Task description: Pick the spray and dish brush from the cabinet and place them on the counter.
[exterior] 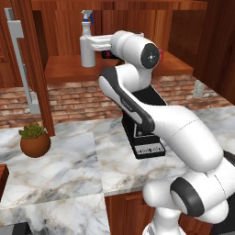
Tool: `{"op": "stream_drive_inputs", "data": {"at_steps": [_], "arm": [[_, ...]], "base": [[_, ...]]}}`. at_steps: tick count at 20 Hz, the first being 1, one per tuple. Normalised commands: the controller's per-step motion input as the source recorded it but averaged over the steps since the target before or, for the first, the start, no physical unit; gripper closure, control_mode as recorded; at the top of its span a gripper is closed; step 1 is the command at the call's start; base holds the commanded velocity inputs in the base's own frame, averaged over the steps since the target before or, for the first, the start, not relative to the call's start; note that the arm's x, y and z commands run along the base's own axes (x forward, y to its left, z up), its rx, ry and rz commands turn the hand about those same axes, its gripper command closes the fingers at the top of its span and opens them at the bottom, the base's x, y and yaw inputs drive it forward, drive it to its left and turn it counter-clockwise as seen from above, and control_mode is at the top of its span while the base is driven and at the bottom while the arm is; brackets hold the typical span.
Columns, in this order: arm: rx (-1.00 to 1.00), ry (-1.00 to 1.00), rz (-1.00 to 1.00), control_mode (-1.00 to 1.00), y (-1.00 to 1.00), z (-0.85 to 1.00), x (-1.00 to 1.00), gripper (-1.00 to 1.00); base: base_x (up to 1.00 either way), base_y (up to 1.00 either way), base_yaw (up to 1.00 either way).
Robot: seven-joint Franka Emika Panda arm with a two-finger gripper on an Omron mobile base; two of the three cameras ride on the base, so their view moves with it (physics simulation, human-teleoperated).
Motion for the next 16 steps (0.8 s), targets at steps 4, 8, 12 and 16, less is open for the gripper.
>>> {"op": "stream_drive_inputs", "data": {"at_steps": [4, 8, 12, 16], "arm": [[0.00, 0.07, -0.01, -1.00, 0.10, 0.00, 0.31, -1.00], [0.00, 0.06, -0.01, -1.00, 0.06, 0.00, 0.29, -1.00], [0.00, 0.06, -0.01, -1.00, 0.04, 0.00, 0.29, -1.00], [0.00, 0.07, -0.01, -1.00, 0.04, 0.00, 0.32, -1.00]], "base": [[0.00, 0.00, 0.00], [0.00, 0.00, 0.00], [0.00, 0.00, 0.00], [0.00, 0.00, 0.00]]}}
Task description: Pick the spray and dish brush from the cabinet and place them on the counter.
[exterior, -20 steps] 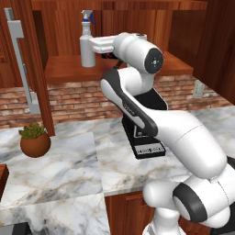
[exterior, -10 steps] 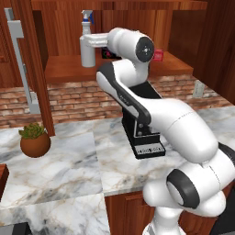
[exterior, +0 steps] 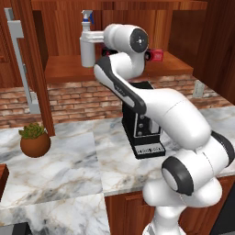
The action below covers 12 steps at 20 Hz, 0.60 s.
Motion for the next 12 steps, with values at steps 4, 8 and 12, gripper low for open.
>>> {"op": "stream_drive_inputs", "data": {"at_steps": [4, 8, 12], "arm": [[0.00, 0.05, 0.00, -1.00, 0.05, 0.00, 0.31, -1.00], [0.00, 0.05, 0.00, -1.00, 0.09, -0.01, 0.32, -1.00], [0.00, 0.06, 0.00, -1.00, 0.10, 0.00, 0.30, -1.00]], "base": [[0.00, 0.00, 0.00], [0.00, 0.00, 0.00], [0.00, 0.00, 0.00]]}}
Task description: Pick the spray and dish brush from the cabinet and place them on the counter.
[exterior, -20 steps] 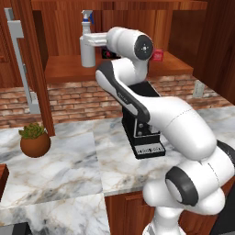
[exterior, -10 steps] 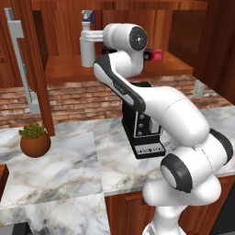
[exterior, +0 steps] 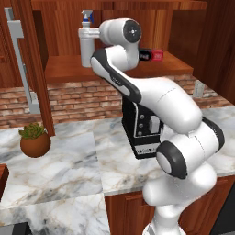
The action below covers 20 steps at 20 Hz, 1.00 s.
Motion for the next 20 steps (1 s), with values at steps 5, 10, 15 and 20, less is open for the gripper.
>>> {"op": "stream_drive_inputs", "data": {"at_steps": [5, 10, 15, 20], "arm": [[0.00, 0.06, 0.00, -1.00, 0.10, -0.01, 0.30, -1.00], [0.00, 0.06, 0.00, -1.00, 0.10, -0.02, 0.28, -1.00], [0.00, 0.06, 0.00, -1.00, 0.09, -0.03, 0.26, -1.00], [0.00, 0.06, 0.00, -1.00, 0.12, -0.05, 0.24, -1.00]], "base": [[0.00, 0.00, 0.00], [0.00, 0.00, 0.00], [0.00, 0.00, 0.00], [0.00, 0.00, 0.00]]}}
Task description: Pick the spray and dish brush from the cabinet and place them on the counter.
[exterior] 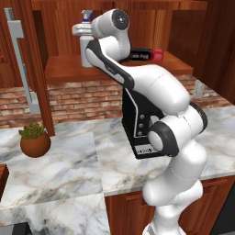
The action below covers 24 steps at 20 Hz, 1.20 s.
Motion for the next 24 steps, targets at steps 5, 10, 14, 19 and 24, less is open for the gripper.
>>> {"op": "stream_drive_inputs", "data": {"at_steps": [5, 10, 14, 19, 24], "arm": [[0.00, 0.07, 0.00, -1.00, 0.16, -0.10, 0.24, -1.00], [0.00, 0.07, 0.00, -1.00, 0.15, -0.10, 0.22, -1.00], [0.00, 0.05, 0.00, -1.00, 0.07, -0.05, 0.21, -1.00], [0.00, 0.04, 0.00, -1.00, 0.02, -0.02, 0.22, -1.00], [0.00, 0.03, 0.00, -1.00, 0.02, -0.01, 0.09, 1.00]], "base": [[0.00, 0.00, 0.00], [0.00, 0.00, 0.00], [0.00, 0.00, 0.00], [0.00, 0.00, 0.00], [0.00, 0.00, 0.00]]}}
